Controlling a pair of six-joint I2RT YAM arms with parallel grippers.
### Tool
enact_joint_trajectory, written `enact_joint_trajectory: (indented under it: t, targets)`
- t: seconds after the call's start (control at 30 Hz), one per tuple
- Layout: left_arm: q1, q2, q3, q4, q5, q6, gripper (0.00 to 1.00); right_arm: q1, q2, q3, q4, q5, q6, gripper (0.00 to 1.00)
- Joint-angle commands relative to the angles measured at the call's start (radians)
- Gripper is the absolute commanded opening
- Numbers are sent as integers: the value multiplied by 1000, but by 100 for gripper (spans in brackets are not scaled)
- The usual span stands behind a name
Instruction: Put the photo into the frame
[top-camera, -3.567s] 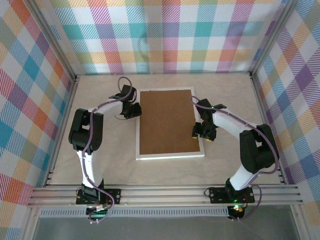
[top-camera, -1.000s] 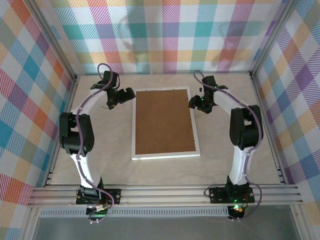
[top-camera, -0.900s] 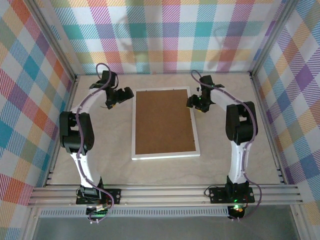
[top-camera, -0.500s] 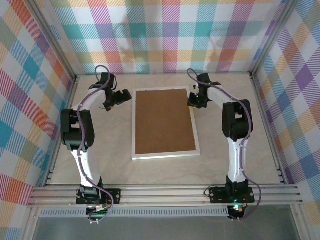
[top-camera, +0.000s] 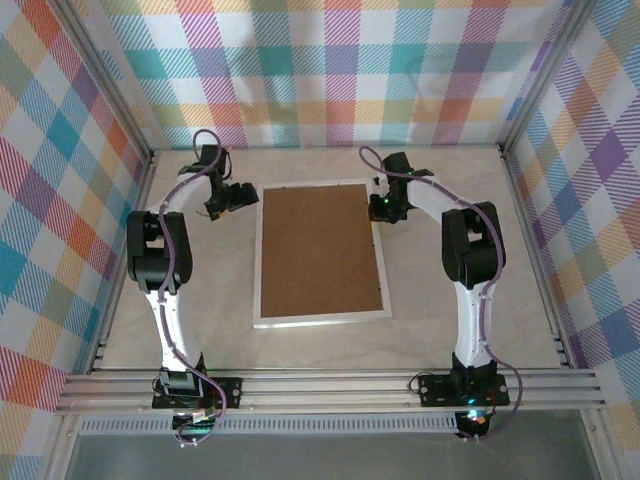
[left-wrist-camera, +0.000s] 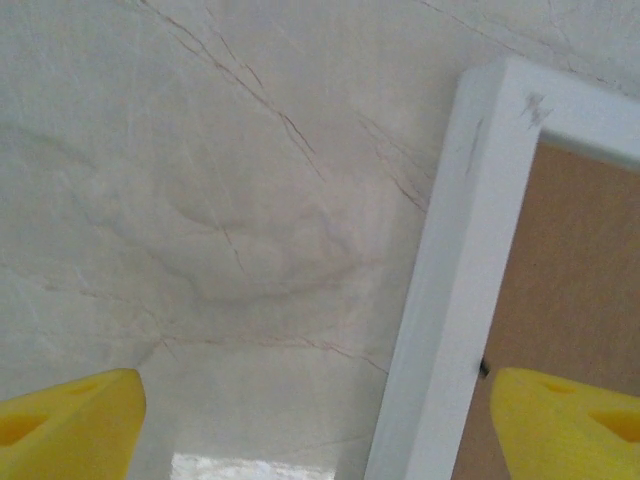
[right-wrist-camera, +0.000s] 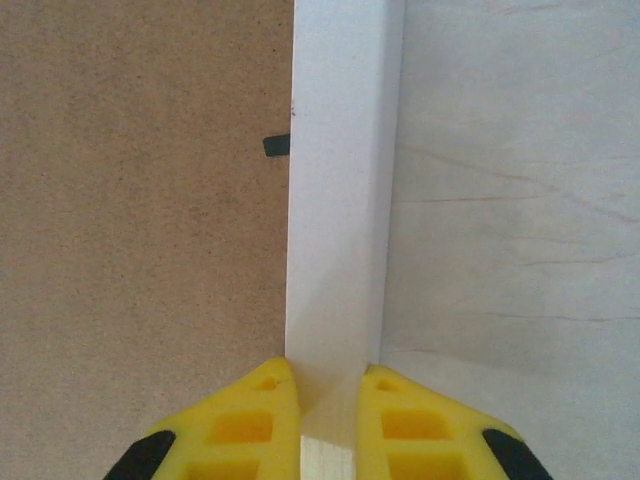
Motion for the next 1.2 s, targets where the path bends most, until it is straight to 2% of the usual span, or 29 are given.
enact_joint_trajectory:
  t: [0.0,0.33,1.17]
  targets:
    - [20,22,31,-56,38,68,88,37,-15,-23,-63,-38,-37,14]
    - [19,12,39,-147,4,62,88,40,6,-15,-67,-22,37,15]
    - [5,34,-15,-134,25,24,88,40,7,-17,-74,14,42,15]
